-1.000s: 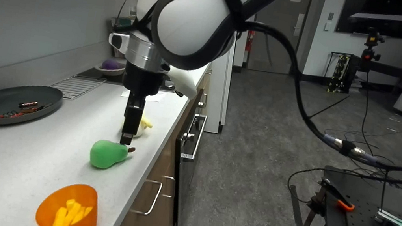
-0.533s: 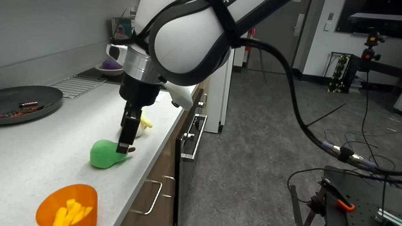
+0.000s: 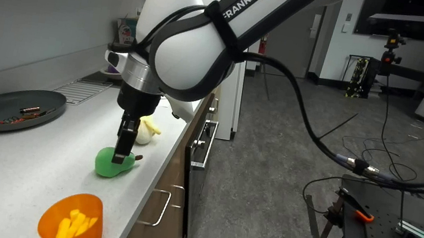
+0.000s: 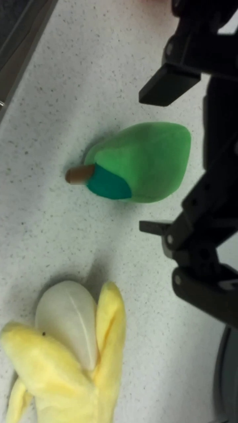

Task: Put the green object inside the orange cup

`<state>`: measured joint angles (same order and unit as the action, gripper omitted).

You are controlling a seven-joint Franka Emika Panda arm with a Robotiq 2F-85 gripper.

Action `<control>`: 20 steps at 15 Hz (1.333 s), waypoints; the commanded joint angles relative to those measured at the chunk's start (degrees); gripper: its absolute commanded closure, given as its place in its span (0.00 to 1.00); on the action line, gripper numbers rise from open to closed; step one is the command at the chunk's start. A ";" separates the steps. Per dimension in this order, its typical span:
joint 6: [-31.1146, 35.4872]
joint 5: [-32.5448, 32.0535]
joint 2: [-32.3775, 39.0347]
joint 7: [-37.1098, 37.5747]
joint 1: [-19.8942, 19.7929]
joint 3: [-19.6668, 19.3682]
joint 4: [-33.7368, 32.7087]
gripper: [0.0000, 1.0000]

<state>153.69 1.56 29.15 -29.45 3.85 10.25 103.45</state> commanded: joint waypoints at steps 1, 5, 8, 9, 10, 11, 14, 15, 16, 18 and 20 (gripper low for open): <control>-0.99 -0.60 2.28 -0.21 -1.59 2.13 -3.34 0.44; -1.96 -0.82 2.51 -0.05 -1.75 2.24 -4.05 0.73; -2.33 -0.36 2.05 -0.24 -2.12 2.65 -3.98 0.97; -2.52 -0.16 1.80 -0.25 -2.26 2.88 -4.08 0.99; -2.85 0.32 1.31 -0.51 -2.61 3.46 -4.15 1.00; -3.06 0.68 0.65 -0.89 -2.99 4.03 -4.01 1.00; -4.29 1.36 -1.03 -1.81 -3.76 5.80 -4.57 1.00; -4.57 1.74 -1.35 -2.16 -3.91 6.38 -5.02 1.00; -5.34 1.62 -0.64 -2.06 -3.42 6.67 -7.04 1.00; -6.34 0.89 -0.58 -1.40 -2.56 6.58 -8.90 1.00; -6.84 -1.25 -0.38 0.44 -1.09 4.88 -9.91 0.73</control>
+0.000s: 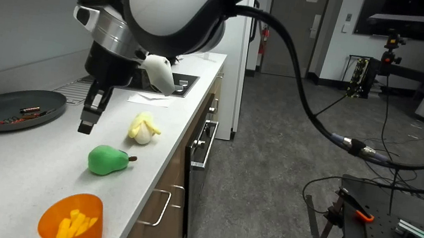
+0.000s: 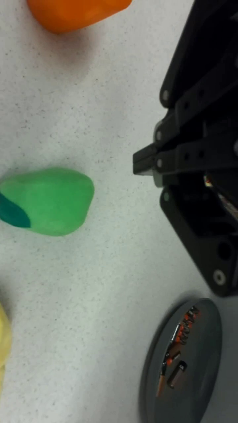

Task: Put the green object inside the orange cup

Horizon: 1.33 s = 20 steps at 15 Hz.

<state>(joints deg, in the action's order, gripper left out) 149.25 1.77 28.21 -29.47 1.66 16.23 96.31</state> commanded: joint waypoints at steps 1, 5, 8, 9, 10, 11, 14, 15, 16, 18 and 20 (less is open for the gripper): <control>-3.04 -2.74 1.00 2.08 2.08 -2.38 -3.49 0.68; -5.26 -6.63 3.69 6.40 4.42 -5.85 -6.23 0.37; -5.23 -6.74 2.61 6.51 3.53 -6.30 -2.56 0.15; -4.81 -6.52 3.37 6.05 3.28 -6.18 -2.75 0.06; -5.06 -6.10 3.80 6.16 3.12 -6.15 -2.73 0.01; -5.36 -5.49 4.43 6.05 2.83 -5.89 -3.04 0.00; -4.82 -3.31 6.02 4.82 1.68 -4.40 -3.06 0.00; -4.48 -3.56 6.39 5.12 1.86 -4.66 -2.99 0.00; -4.28 -3.84 6.69 5.19 1.94 -4.82 -2.96 0.00; -3.18 -4.18 7.18 5.37 2.01 -5.03 -2.85 0.00; -2.73 -4.19 7.58 5.11 1.92 -4.87 -3.03 0.00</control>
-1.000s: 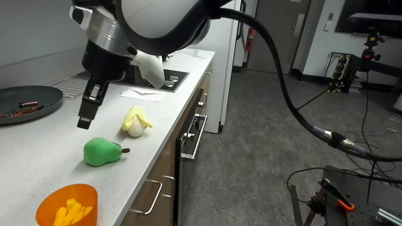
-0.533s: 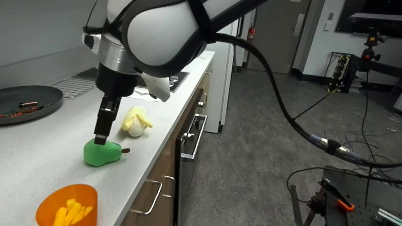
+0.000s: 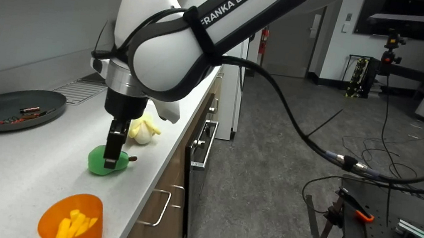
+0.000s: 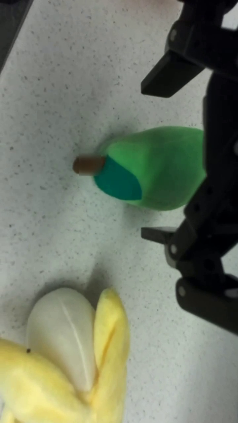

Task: Put the green object inside the orange cup

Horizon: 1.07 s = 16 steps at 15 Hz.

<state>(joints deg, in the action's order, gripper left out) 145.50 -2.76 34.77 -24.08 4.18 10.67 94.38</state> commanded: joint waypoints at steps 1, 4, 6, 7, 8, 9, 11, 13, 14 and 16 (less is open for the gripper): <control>1.14 0.40 1.22 -0.36 -0.64 0.78 -1.23 0.25; 1.43 0.27 1.64 -0.52 -0.65 0.85 -1.39 0.44; 1.22 0.37 1.96 -0.62 -0.68 0.99 -1.88 0.60; 1.14 0.33 1.96 -0.57 -0.66 0.96 -1.94 0.66; 1.07 0.32 1.96 -0.54 -0.64 0.94 -2.03 0.73; 0.94 0.36 1.95 -0.57 -0.67 0.98 -2.14 0.81; 0.49 0.93 1.38 -1.35 -1.11 1.68 -2.25 0.95; 0.30 1.49 0.43 -2.51 -1.74 2.66 -1.76 1.00; 0.02 1.78 -0.19 -3.26 -2.07 3.34 -1.51 1.00; -0.38 2.23 -1.41 -4.67 -2.65 4.60 -1.07 0.97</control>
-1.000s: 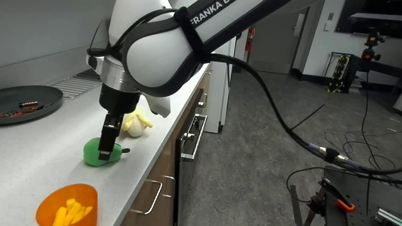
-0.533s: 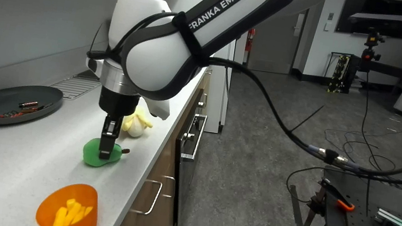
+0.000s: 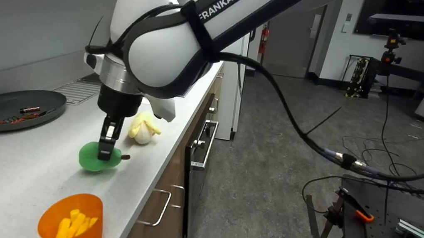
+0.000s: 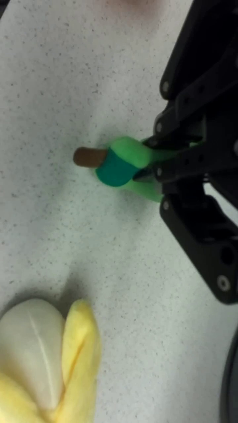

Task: Put the green object inside the orange cup

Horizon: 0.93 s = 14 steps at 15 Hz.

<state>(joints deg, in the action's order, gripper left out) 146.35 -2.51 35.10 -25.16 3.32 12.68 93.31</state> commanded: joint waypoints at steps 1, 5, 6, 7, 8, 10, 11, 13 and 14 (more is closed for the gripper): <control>-1.17 2.20 -2.34 -4.20 -2.03 3.11 0.24 0.98; -1.59 4.50 -5.67 -7.50 -3.25 5.42 1.58 0.97; -1.75 5.10 -6.62 -8.57 -3.56 5.91 2.05 0.97; -2.36 5.98 -7.49 -9.88 -3.98 6.54 2.39 0.97; -3.14 7.09 -8.17 -11.48 -4.41 7.25 2.56 0.97; -5.13 9.62 -9.95 -15.11 -5.16 8.33 3.46 0.97; -6.13 11.05 -10.75 -17.04 -5.52 8.76 3.94 0.97; -9.55 13.91 -12.14 -21.15 -5.87 9.36 4.46 0.97; -11.56 14.79 -12.51 -23.07 -5.64 9.24 4.41 0.97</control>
<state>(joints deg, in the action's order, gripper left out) 139.48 8.32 25.55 -41.84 -0.96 20.56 95.78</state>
